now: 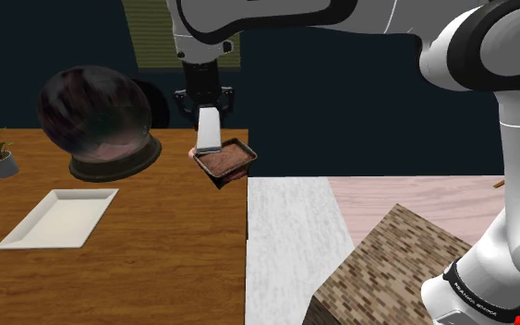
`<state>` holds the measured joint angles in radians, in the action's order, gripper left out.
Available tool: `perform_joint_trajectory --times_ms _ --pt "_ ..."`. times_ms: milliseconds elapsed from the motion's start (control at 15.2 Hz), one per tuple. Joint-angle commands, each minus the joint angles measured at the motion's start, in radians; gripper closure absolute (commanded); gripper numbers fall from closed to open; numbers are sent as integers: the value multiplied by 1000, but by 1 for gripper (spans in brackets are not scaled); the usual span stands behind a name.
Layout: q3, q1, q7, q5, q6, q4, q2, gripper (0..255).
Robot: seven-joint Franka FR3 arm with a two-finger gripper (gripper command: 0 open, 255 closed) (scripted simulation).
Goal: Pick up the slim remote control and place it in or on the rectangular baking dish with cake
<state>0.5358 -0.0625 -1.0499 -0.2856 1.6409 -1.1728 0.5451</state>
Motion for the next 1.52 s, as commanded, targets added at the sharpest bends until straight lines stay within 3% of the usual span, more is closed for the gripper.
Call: perform_joint_trajectory --times_ms 0,924,1452 --pt "-12 24 44 -3 -16 36 20 255" --pt "-17 59 25 -8 175 -166 15 255" --pt "-17 60 25 -8 179 -169 15 255"
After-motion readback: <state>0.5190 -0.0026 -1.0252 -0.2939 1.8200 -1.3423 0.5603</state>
